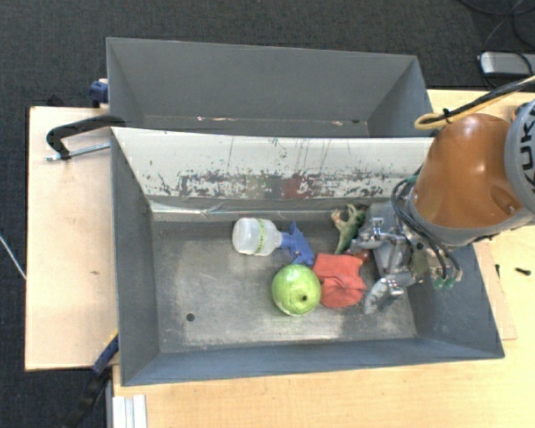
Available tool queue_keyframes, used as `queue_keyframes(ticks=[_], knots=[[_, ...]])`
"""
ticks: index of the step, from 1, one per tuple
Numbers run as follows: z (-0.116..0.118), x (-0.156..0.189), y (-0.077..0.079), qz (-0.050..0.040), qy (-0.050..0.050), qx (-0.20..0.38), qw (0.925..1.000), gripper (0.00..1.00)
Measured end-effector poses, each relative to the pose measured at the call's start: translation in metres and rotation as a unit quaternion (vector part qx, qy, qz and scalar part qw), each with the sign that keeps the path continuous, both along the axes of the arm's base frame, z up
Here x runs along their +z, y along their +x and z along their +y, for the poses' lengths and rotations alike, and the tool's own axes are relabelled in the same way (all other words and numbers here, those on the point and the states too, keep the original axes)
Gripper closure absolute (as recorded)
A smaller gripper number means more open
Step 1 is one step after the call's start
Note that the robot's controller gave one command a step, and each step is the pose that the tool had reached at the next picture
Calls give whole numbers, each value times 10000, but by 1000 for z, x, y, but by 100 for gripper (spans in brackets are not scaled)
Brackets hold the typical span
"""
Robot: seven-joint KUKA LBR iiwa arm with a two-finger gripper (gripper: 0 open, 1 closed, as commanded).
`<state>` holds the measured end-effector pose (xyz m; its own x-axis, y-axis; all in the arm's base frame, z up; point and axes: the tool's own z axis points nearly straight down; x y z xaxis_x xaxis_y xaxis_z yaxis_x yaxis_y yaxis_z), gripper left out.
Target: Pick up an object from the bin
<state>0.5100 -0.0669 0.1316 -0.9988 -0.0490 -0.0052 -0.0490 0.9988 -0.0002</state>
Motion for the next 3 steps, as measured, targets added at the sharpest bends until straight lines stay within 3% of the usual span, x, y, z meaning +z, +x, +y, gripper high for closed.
queue_keyframes(ticks=[1, 2, 3], knots=[[0, 0, 0, 0, 0, 0, 10000, 100], [0, 0, 0, 0, 0, 0, 10000, 100], [39, 1, -15, 26, 6, 84, 10000, 0]])
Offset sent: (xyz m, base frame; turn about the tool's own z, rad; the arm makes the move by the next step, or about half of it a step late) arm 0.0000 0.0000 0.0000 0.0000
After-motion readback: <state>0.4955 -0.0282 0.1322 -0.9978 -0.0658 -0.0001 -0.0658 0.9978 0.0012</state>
